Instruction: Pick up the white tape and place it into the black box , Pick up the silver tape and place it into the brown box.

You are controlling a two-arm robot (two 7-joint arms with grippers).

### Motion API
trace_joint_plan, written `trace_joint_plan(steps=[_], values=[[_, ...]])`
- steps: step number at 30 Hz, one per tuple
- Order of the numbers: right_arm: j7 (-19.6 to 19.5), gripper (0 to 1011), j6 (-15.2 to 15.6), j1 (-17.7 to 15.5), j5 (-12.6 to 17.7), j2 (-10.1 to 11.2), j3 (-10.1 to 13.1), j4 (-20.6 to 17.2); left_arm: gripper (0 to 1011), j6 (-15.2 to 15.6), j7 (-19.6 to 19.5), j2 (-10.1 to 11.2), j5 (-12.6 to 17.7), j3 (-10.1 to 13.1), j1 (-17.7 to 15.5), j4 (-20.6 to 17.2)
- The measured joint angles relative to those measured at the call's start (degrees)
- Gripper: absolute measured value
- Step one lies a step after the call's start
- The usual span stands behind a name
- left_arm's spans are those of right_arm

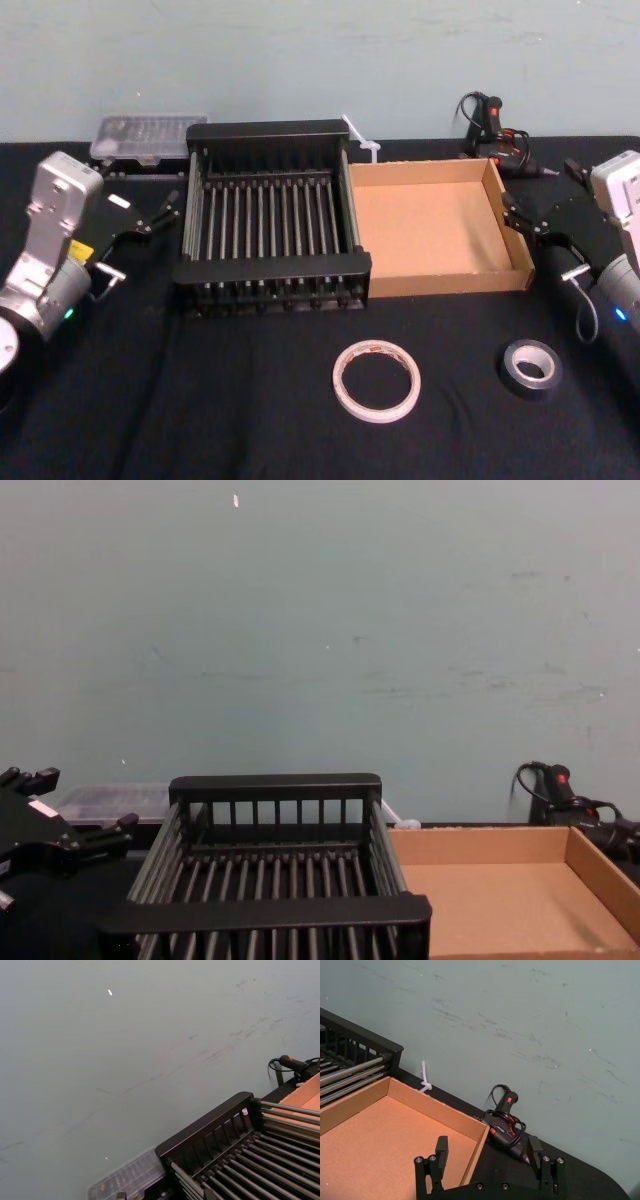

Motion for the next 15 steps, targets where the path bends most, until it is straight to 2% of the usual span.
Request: trace_joint_plan(steps=[15], values=[[0.0, 1002, 0.0, 0.0, 0.0, 0.0, 0.0, 0.0, 1001, 0.0, 0.0, 0.0, 0.0, 0.0, 0.0, 0.0]])
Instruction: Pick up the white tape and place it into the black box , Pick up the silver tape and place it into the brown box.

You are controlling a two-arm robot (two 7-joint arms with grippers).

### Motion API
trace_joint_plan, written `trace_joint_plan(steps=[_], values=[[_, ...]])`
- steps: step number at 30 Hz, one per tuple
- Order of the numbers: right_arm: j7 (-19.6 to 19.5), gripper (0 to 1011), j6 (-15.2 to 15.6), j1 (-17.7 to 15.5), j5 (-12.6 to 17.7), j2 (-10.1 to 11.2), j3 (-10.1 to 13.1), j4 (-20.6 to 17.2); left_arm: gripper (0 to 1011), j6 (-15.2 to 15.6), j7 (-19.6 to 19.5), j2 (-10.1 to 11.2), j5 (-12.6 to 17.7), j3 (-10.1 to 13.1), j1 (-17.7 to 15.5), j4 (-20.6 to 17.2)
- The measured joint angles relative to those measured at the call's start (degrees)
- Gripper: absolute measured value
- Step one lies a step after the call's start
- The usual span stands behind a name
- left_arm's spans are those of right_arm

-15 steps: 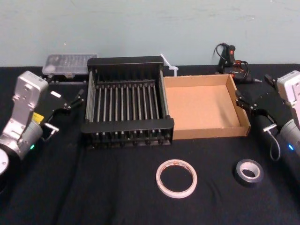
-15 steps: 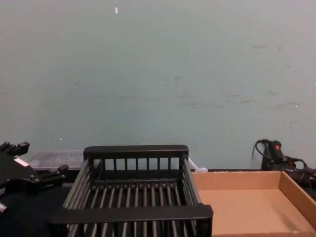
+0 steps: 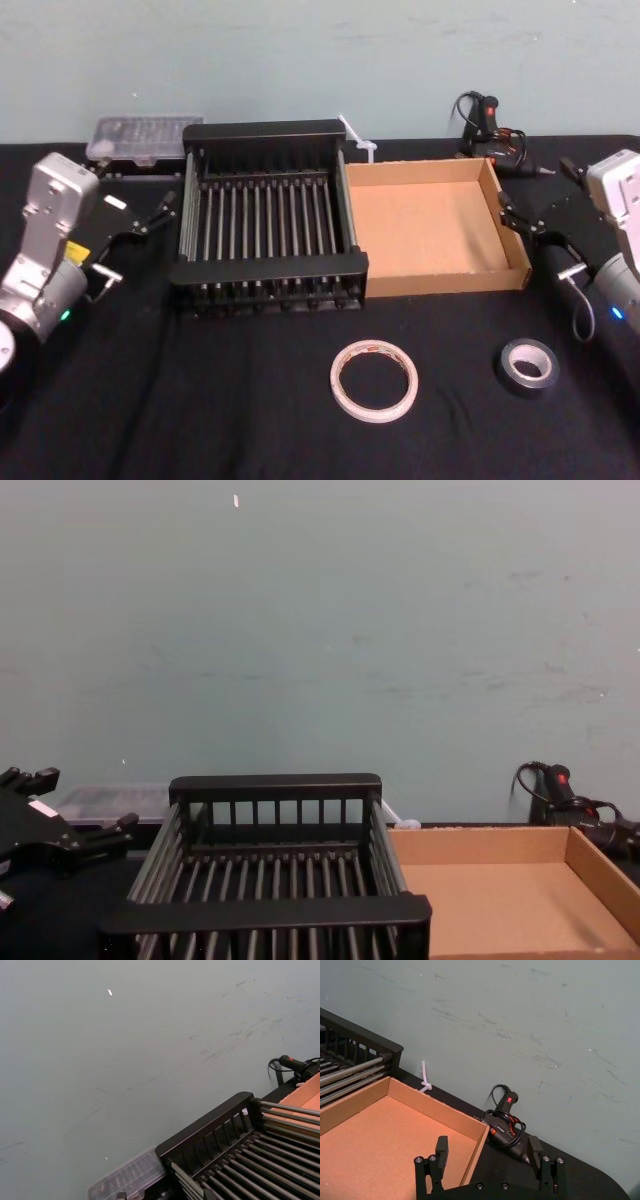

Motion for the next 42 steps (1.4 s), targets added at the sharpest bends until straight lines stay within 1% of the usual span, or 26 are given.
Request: trace_joint_plan(steps=[34, 38, 42], values=[[0.0, 1002, 0.0, 0.0, 0.0, 0.0, 0.0, 0.0, 1001, 0.0, 0.0, 0.0, 0.0, 0.0, 0.0, 0.0], [0.8, 1002, 0.2, 0.0, 0.1, -0.2, 0.4, -0.1, 1001, 0.0, 0.0, 0.0, 0.0, 0.0, 0.0, 0.0], [2.2, 1002, 1.2, -0.5, 1.1, -0.4, 1.5, -1.0, 1002, 0.0, 0.0, 0.0, 0.0, 0.0, 0.0, 0.0]])
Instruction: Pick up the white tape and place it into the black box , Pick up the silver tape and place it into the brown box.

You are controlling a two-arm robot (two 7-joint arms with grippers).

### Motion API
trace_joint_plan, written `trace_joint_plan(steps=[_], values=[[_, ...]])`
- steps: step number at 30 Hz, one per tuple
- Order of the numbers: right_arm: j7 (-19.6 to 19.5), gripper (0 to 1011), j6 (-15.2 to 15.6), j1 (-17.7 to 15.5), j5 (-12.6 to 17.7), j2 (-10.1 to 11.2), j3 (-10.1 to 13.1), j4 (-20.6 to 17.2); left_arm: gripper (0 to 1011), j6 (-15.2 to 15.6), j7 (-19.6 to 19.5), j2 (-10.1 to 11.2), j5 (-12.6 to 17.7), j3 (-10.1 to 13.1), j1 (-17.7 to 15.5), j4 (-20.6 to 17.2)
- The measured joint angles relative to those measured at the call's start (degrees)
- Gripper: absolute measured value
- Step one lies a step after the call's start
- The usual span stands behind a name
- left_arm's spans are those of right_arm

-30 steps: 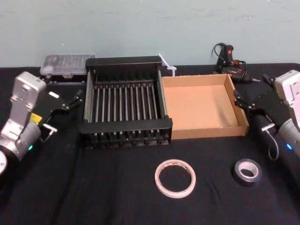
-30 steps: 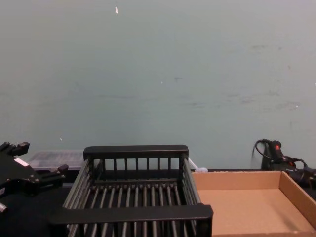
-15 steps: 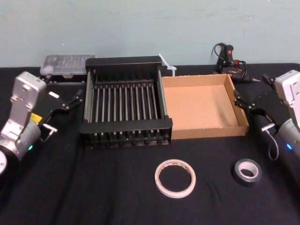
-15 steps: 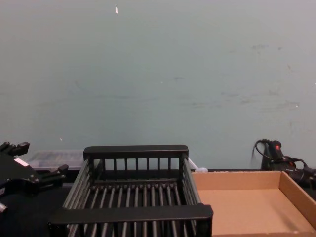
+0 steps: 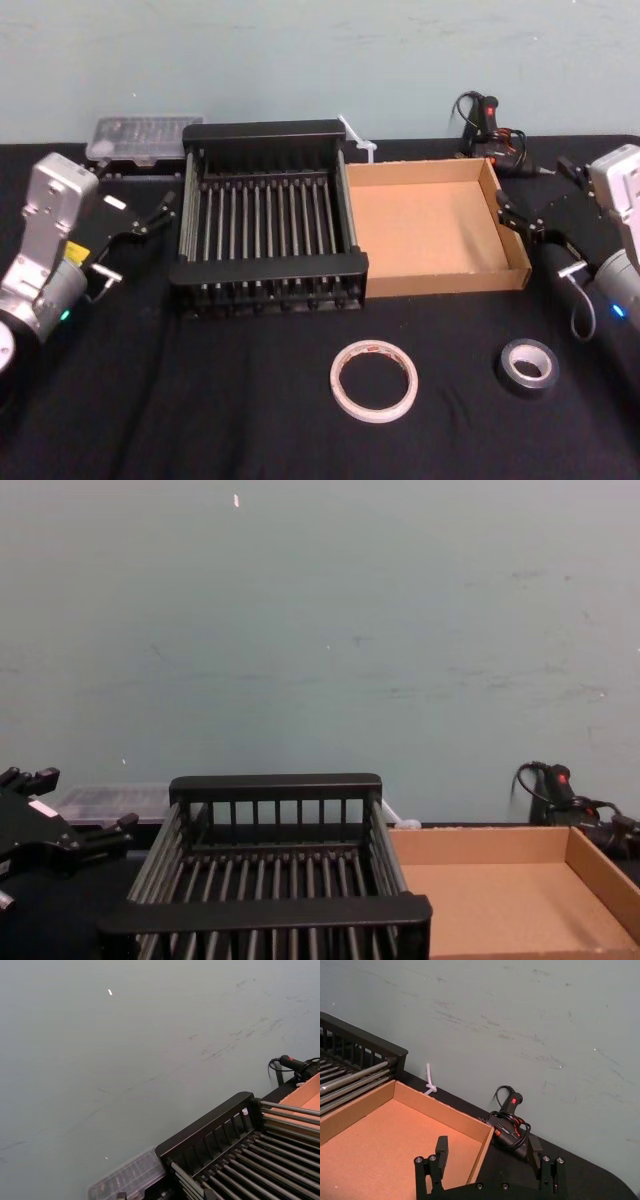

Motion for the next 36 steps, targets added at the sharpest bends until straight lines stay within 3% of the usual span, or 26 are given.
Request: trace_joint_plan(steps=[7, 13, 18, 23, 31, 36], values=[[1.8, 1002, 2.4, -2.5, 2.8, 1.1, 2.6, -3.8, 1001, 0.0, 0.0, 0.0, 0.0, 0.0, 0.0, 0.0], [4.3, 1002, 5.6, -6.9, 7.0, 3.9, 6.3, -9.6, 1001, 0.0, 0.0, 0.0, 0.0, 0.0, 0.0, 0.0], [6.7, 1002, 9.1, -12.8, 12.1, 7.2, 11.2, -16.0, 1001, 0.0, 0.0, 0.0, 0.0, 0.0, 0.0, 0.0], [7.0, 1002, 11.5, -17.8, 14.7, 9.2, 14.9, -20.1, 1002, 0.0, 0.0, 0.0, 0.0, 0.0, 0.0, 0.0], [8.5, 1002, 15.4, -26.0, 17.0, 12.3, 19.6, -25.7, 1001, 0.0, 0.0, 0.0, 0.0, 0.0, 0.0, 0.0], [9.7, 1002, 17.2, -28.9, 17.7, 13.2, 20.9, -27.4, 1001, 0.0, 0.0, 0.0, 0.0, 0.0, 0.0, 0.0]])
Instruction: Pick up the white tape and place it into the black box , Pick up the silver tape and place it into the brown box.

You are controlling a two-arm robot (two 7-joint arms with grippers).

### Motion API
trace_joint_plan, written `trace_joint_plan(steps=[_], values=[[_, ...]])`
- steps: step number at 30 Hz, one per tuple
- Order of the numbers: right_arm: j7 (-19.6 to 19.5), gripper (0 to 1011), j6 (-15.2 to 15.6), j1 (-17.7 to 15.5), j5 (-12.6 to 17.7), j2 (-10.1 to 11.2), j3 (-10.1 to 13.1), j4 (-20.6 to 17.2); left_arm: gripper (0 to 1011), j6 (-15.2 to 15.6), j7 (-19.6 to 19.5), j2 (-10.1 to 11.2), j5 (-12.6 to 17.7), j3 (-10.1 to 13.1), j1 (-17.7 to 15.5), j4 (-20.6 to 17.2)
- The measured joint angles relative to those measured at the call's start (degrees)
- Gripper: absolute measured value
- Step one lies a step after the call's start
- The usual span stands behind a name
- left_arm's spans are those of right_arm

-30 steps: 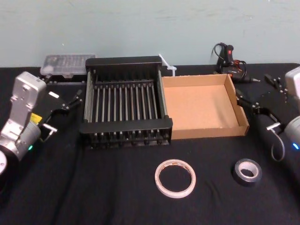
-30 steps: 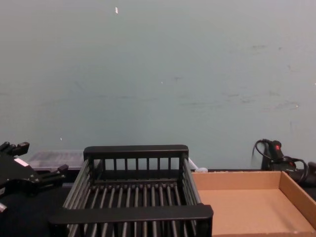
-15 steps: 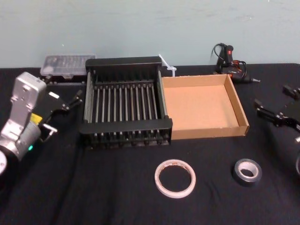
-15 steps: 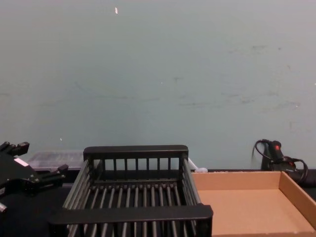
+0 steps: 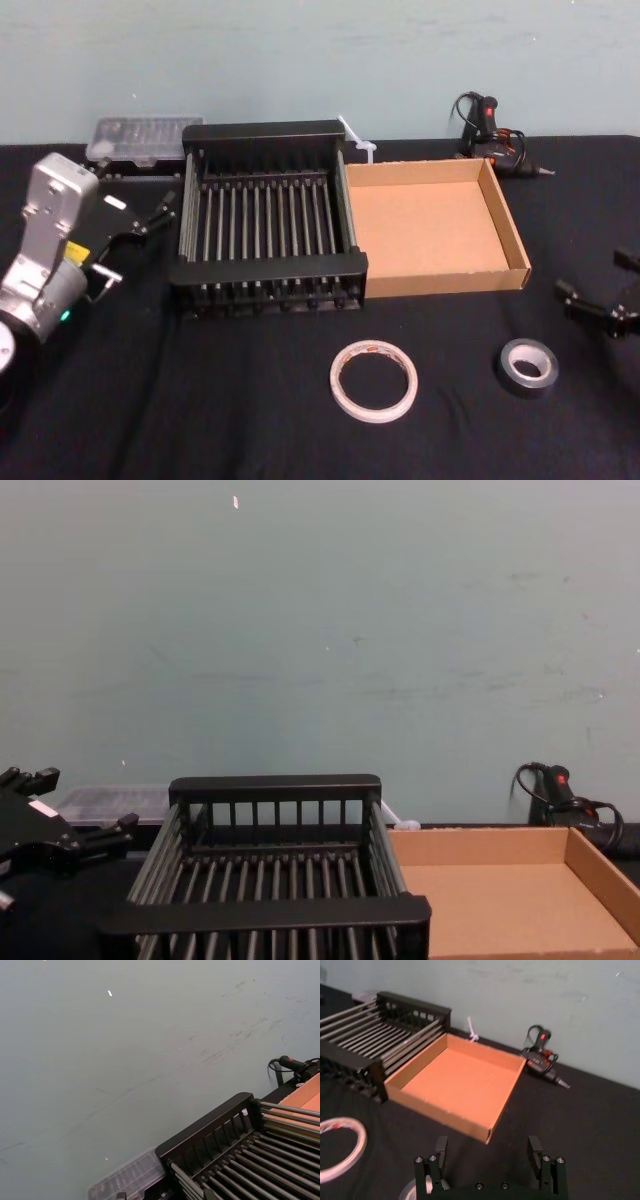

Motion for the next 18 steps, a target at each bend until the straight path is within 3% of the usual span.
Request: trace_joint_plan(steps=[9, 18], values=[[1.6, 1002, 3.3, -1.9, 0.6, 0.1, 0.8, -0.6, 1001, 0.0, 0.0, 0.0, 0.0, 0.0, 0.0, 0.0], [3.7, 1002, 7.2, -0.3, 0.1, -0.8, -1.4, 1.0, 1001, 0.0, 0.0, 0.0, 0.0, 0.0, 0.0, 0.0]])
